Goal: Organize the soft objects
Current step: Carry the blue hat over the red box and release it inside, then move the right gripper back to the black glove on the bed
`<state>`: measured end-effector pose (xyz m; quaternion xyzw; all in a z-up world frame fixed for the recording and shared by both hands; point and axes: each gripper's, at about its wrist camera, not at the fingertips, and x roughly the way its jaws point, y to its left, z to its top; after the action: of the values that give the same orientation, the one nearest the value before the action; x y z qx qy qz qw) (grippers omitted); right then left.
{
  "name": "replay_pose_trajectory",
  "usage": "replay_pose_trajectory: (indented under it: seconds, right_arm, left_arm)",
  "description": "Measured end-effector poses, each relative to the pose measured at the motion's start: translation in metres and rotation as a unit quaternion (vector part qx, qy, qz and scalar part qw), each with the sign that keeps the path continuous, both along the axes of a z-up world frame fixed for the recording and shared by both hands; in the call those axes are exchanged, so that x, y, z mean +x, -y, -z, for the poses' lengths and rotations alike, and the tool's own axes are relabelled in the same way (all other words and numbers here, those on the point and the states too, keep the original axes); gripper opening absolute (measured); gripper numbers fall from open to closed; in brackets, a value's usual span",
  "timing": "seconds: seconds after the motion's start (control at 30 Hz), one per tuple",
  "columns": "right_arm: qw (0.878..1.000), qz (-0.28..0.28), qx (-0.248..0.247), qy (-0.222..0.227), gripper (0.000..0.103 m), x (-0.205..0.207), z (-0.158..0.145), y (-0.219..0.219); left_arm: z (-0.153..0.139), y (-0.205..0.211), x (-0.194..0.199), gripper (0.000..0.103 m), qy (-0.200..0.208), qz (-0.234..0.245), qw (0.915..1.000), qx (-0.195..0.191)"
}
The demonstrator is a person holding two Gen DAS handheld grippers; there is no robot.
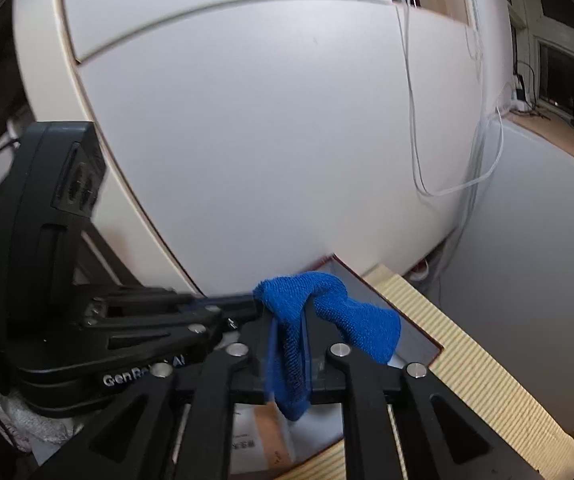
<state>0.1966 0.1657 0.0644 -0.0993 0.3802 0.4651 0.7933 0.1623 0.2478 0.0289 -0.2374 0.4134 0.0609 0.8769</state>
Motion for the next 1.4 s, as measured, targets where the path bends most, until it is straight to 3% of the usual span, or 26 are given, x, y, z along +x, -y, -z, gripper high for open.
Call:
replay_pose_trajectory:
  seconds: [0.07,0.1,0.13,0.43,0.83,0.93,1.2,1.4]
  right_arm:
    - [1.0,0.011,-0.003,0.007,0.047,0.004,0.002,0.005]
    - [1.0,0.017,0.0,0.013,0.064,0.005,0.001,0.01]
    - [1.0,0.023,0.003,0.019,0.069,0.006,0.0,0.014]
    - [0.999,0.04,0.01,0.026,0.07,0.007,-0.009,0.062]
    - [0.992,0.119,0.016,0.034,0.079,-0.009,-0.02,0.182]
    - [0.989,0.141,0.016,0.033,0.079,-0.015,-0.017,0.215]
    - [0.979,0.204,0.024,0.012,0.079,-0.031,0.002,0.311]
    - [0.967,0.251,0.036,-0.02,0.079,-0.041,0.024,0.374]
  left_arm:
    - [0.001,-0.008,-0.004,0.032,-0.003,-0.013,0.9999,-0.004]
    - [0.001,-0.009,-0.006,0.038,-0.003,-0.016,0.9999,-0.001]
    - [0.0,-0.009,-0.008,0.044,-0.002,-0.016,0.9999,0.002]
    - [-0.006,0.01,-0.017,0.048,0.012,0.008,0.9998,0.012]
    - [-0.013,0.062,-0.044,0.052,0.042,0.068,0.9966,0.021]
    - [-0.014,0.079,-0.05,0.06,0.05,0.083,0.9951,0.017]
    - [0.01,0.141,-0.074,0.06,0.056,0.148,0.9874,-0.008]
    - [0.04,0.183,-0.103,0.06,0.055,0.183,0.9816,0.007]
